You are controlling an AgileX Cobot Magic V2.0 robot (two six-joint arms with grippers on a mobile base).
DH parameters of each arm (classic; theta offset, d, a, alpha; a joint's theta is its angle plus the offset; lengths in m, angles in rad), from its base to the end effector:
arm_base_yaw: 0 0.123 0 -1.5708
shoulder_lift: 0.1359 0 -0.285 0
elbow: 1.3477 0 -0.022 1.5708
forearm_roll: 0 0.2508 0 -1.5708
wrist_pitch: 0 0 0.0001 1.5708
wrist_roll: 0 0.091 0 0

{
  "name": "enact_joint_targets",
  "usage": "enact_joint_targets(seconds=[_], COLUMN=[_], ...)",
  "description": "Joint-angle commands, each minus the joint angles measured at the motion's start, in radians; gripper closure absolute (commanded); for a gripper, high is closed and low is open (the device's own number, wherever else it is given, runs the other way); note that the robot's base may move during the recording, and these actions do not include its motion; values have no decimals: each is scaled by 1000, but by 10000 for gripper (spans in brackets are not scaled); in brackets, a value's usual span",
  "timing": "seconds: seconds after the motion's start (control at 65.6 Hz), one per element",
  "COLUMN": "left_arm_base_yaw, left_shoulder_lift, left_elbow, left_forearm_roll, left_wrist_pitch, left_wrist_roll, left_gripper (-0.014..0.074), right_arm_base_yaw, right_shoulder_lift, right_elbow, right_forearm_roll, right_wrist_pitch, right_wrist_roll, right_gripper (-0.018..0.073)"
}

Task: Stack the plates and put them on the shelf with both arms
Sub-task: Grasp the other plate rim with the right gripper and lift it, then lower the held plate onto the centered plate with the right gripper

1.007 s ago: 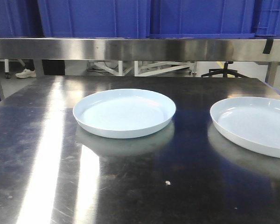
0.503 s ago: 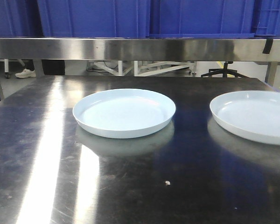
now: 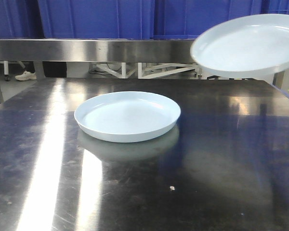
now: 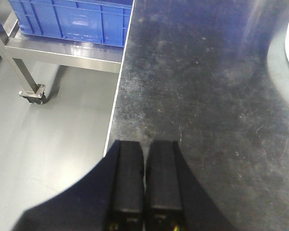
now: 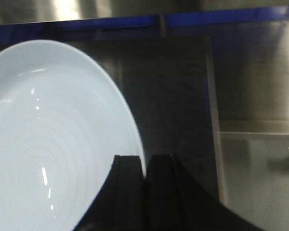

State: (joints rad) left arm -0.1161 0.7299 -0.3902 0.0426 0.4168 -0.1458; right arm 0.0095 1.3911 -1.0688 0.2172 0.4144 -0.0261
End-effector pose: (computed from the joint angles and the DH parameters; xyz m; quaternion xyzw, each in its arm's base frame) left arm 0.1342 -0.0141 0.2422 0.0004 0.9000 -0.0408 0.4339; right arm 0.3091 0.0109 0.3164 0.0536 0.8916 0.0795 0.4426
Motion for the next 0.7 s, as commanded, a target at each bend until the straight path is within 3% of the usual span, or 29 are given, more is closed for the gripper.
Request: enact_joint_targets(seconds=[0.0,0.336,0.686], left_arm_base_yaw=[1,1,1], left_shoulder_lift=[-5,-5,-5], left_elbow=[-28,-28,-28], left_forearm_roll=[1,1,1], left_wrist_pitch=[-72,-72,-72], left_wrist_roll=[-11,-11,-11], left_gripper=[493,493,493], right_arm_base_yaw=[76,338,391], right_shoulder_lift=[-3,224,367], right_elbow=[-71,-272,-343], right_forearm_roll=[22,22,22], right_wrist_pitch=[-61,-56,3], right_wrist_roll=[-6,-6,-6], right_gripper=[508,508,508])
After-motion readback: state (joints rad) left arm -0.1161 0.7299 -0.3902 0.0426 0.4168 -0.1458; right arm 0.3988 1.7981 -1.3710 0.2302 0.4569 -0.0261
